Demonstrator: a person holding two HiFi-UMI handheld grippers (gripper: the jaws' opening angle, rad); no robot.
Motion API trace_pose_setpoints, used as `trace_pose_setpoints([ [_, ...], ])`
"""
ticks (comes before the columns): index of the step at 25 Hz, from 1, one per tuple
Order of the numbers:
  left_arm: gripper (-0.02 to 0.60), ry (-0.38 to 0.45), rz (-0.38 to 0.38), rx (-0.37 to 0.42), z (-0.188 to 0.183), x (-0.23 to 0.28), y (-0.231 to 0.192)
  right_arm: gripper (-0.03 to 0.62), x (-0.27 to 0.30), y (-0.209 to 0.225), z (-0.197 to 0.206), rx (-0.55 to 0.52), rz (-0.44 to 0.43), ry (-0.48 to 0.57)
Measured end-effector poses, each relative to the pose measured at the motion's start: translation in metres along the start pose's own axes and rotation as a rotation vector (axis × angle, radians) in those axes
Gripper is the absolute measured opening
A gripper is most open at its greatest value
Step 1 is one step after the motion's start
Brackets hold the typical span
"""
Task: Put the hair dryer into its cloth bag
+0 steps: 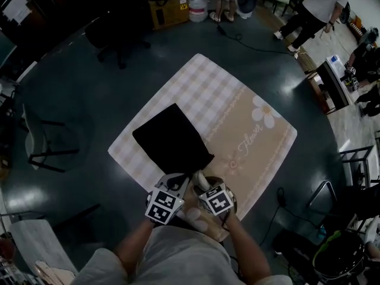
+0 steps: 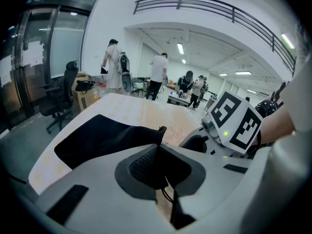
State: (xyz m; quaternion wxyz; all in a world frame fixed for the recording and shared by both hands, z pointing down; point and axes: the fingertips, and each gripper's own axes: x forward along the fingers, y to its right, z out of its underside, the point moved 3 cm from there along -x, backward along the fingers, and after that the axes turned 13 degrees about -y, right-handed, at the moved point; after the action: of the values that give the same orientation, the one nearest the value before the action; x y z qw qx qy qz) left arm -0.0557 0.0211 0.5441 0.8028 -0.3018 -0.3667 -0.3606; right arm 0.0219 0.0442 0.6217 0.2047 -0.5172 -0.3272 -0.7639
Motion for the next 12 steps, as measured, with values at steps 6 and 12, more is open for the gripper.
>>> trace_pose_setpoints([
  [6, 0.017, -0.013, -0.006, -0.009, 0.002, -0.003, -0.008, 0.222, -0.003, -0.002, -0.006, -0.002, -0.018, 0.003],
  [12, 0.018, -0.002, -0.004, -0.005, -0.003, -0.005, -0.015, 0.224, -0.014, -0.004, -0.006, 0.026, -0.081, -0.023],
])
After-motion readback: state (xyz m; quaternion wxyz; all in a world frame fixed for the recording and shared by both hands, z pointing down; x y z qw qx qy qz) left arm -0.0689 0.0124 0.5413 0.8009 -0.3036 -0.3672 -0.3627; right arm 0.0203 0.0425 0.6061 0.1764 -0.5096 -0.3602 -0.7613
